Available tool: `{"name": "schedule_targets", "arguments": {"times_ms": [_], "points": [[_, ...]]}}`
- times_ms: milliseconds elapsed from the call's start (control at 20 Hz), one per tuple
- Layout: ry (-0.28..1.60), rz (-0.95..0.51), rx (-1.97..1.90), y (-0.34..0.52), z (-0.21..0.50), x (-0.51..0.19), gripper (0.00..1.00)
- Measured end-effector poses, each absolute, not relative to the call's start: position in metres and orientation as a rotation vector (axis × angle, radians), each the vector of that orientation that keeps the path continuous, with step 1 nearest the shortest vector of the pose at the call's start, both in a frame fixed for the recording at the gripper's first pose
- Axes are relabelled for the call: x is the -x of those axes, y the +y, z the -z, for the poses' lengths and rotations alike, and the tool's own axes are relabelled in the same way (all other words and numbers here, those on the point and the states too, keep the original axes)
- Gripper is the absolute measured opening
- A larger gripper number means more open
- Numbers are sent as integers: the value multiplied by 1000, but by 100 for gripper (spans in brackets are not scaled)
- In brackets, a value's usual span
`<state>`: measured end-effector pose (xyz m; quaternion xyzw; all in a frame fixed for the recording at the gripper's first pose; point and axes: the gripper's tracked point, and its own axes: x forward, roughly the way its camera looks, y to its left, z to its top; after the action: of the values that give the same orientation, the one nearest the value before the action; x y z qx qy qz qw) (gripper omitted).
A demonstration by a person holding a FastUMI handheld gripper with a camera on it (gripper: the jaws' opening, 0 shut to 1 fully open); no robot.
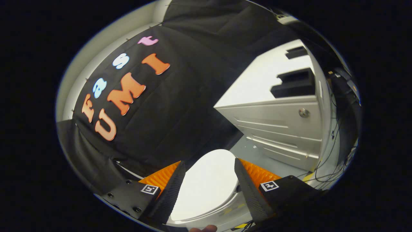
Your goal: Open the toilet lid.
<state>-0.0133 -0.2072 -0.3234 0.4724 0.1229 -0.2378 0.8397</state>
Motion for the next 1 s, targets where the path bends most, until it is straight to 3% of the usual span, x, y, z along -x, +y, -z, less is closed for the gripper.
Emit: {"name": "schedule_targets", "arguments": {"times_ms": [400, 800, 1000], "points": [[333, 602, -1221, -201, 444, 26, 99], [400, 573, -1319, -187, 496, -3, 97], [428, 550, -1333, -185, 509, -16, 86]]}}
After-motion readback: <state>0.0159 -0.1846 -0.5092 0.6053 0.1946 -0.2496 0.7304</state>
